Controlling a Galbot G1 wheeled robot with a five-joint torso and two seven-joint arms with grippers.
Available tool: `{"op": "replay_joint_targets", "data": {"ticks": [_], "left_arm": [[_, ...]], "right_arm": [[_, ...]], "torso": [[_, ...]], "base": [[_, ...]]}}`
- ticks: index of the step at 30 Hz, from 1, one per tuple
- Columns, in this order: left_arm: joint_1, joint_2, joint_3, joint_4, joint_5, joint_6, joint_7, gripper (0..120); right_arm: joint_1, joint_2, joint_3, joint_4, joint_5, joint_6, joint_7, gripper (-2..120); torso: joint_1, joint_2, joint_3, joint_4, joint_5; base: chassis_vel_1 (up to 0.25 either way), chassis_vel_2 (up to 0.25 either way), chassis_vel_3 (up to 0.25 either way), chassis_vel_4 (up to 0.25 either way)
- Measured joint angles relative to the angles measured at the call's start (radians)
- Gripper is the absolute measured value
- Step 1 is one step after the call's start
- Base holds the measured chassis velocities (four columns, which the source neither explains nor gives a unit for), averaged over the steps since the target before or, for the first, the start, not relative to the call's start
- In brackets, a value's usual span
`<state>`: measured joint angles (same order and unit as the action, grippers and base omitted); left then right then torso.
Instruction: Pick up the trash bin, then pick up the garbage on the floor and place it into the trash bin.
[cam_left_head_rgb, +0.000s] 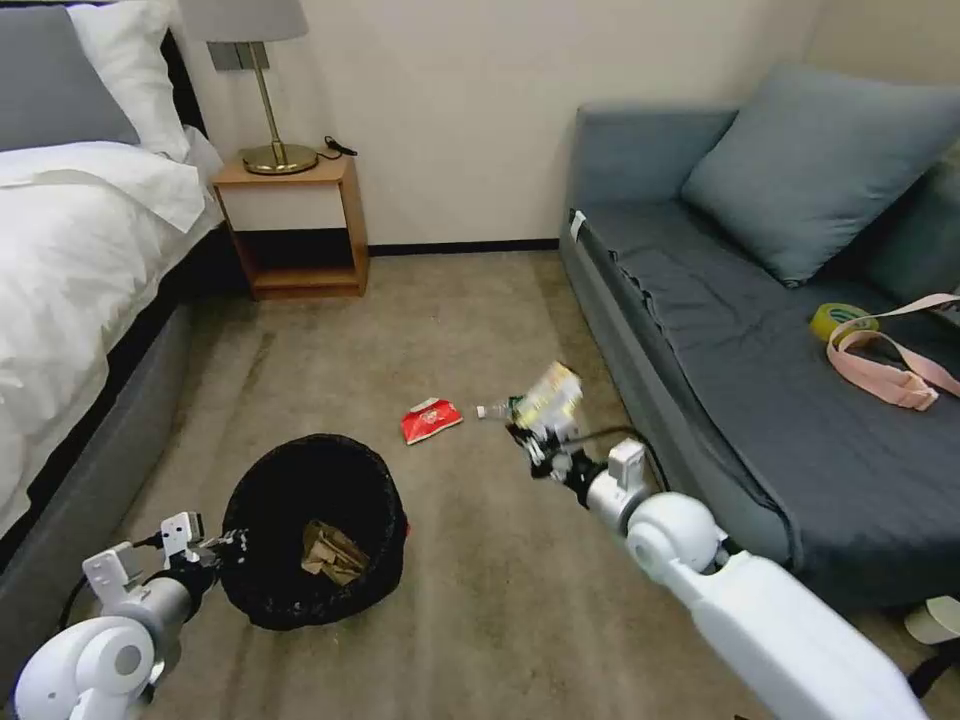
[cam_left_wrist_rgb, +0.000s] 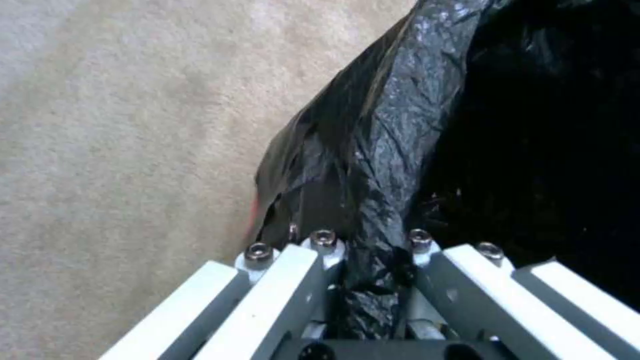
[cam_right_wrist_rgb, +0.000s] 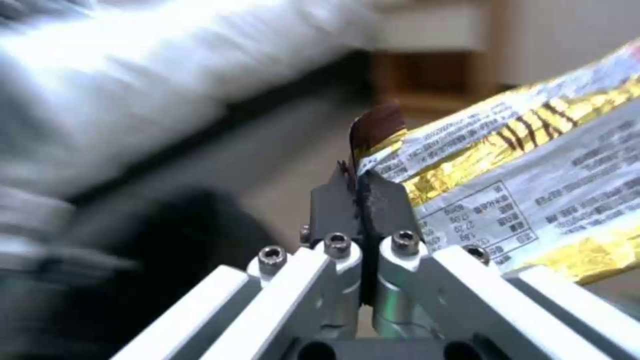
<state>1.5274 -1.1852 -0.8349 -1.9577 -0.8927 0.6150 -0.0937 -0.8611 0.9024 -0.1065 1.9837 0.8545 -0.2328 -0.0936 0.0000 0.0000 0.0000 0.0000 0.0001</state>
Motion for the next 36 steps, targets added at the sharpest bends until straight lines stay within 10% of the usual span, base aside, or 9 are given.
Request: {"op": "replay_joint_targets", "data": {"ticks": [18,36], "left_arm": [[0.012,-0.052,0.121,-0.073,0.050,0.013,-0.026,2],[0.063,-0.070,0.081,-0.146,0.032,0.019,-0.027,2]], "right_arm": [[0.199,0.008,-0.395,0.080,-0.037,0.036,-0.171,0],[0.178,0.101,-0.521,-0.192,-0.187,0.087,-0.153,2]], "torso": [[0.000,0.000,0.000,0.0000,-0.0001],[0.000,0.000,0.000,0.0000,-0.0001]], "base": [[0.000,0.000,0.000,0.000],[0.000,0.000,0.000,0.000]]}}
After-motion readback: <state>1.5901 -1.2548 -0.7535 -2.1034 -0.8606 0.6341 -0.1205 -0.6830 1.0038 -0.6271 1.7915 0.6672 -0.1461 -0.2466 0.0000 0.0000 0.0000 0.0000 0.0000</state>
